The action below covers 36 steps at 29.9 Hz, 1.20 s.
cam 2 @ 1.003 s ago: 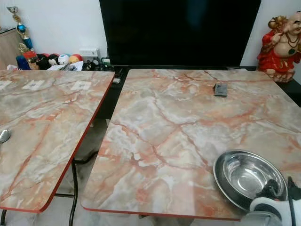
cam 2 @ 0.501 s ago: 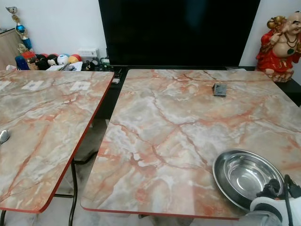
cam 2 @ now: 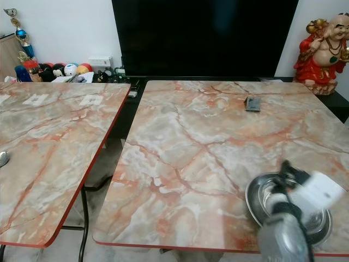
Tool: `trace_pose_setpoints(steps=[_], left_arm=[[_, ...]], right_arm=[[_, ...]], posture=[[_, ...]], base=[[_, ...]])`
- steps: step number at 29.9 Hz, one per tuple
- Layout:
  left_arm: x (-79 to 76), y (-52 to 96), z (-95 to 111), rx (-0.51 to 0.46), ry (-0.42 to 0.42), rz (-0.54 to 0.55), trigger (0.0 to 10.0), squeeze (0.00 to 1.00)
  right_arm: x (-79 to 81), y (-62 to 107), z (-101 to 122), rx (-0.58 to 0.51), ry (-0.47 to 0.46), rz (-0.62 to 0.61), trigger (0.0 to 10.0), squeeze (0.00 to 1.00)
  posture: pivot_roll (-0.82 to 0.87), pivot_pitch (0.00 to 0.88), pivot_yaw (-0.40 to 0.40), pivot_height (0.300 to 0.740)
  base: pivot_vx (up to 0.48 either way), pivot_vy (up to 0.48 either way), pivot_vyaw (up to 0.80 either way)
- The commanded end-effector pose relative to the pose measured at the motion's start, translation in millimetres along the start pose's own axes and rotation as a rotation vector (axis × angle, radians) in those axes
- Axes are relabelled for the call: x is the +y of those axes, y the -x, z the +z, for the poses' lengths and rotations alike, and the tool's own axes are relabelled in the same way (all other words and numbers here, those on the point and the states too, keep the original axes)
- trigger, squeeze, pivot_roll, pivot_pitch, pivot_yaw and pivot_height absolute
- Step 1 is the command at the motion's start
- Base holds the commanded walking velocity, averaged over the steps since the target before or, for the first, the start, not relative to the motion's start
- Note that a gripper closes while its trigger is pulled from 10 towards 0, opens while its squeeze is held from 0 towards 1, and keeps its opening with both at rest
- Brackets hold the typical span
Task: Setting the table
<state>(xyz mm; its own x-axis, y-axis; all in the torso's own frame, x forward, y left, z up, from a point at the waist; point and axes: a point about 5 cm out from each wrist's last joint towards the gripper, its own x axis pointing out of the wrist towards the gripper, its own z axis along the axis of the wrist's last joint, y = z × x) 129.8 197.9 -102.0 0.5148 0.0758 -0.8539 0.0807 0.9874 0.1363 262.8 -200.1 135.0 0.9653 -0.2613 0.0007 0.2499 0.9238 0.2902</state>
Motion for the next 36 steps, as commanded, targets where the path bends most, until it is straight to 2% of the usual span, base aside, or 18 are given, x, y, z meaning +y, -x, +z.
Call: trace_pose_setpoints(steps=[1, 5, 6, 7, 11, 17, 20, 24, 36], left_arm=[[-8.6, 3.4, -17, 0.066, 0.01, -0.026, 10.0, 0.0], [-8.3, 3.6, -18, 0.066, 0.027, -0.016, 10.0, 0.0], [-8.3, 3.6, -18, 0.066, 0.027, -0.016, 10.0, 0.0], [-8.0, 3.8, -18, 0.068, 0.029, -0.014, 10.0, 0.0], [-7.6, 3.9, -19, 0.072, 0.037, -0.014, 10.0, 0.0], [-6.0, 4.3, -21, 0.08, 0.054, -0.005, 10.0, 0.0], [-5.5, 4.4, -21, 0.084, 0.047, -0.006, 10.0, 0.0], [-5.3, 4.5, -22, 0.086, 0.041, -0.007, 10.0, 0.0], [-5.3, 4.7, -22, 0.085, 0.032, -0.007, 10.0, 0.0]], right_arm=[[14.4, -1.8, -11, 0.04, 0.043, 0.108, 10.0, 0.0], [35.1, -8.2, -18, 0.044, 0.092, 0.213, 10.0, 0.0], [35.1, -8.2, -18, 0.044, 0.092, 0.213, 10.0, 0.0], [45.0, -11.4, -24, 0.067, 0.107, 0.249, 10.0, 0.0], [54.2, -12.6, -29, 0.072, 0.115, 0.302, 10.0, 0.0], [53.8, -12.4, -30, 0.053, 0.134, 0.31, 10.0, 0.0], [51.5, -12.3, -32, 0.048, 0.168, 0.304, 10.0, 0.0], [47.9, -14.2, -32, 0.05, 0.115, 0.263, 10.0, 0.0], [59.7, -16.0, -35, 0.039, 0.102, 0.286, 10.0, 0.0]], posture=[[-0.07, 0.0, -0.013, 0.74], [-0.05, 0.0, -0.02, 0.74], [-0.05, 0.0, -0.02, 0.74], [-0.05, 0.0, -0.018, 0.74], [-0.04, 0.0, -0.019, 0.74], [-0.03, 0.0, -0.017, 0.74], [-0.04, 0.0, -0.014, 0.74], [-0.04, 0.0, -0.011, 0.74], [-0.03, 0.0, -0.01, 0.74]], base=[[0.0, 0.0, 0.0], [0.0, 0.0, 0.0], [0.0, 0.0, 0.0], [0.0, 0.0, 0.0], [0.0, 0.0, 0.0], [0.0, 0.122, 0.0], [0.0, 0.329, 0.8], [0.0, 0.329, 0.25], [0.0, 0.355, 0.0]])
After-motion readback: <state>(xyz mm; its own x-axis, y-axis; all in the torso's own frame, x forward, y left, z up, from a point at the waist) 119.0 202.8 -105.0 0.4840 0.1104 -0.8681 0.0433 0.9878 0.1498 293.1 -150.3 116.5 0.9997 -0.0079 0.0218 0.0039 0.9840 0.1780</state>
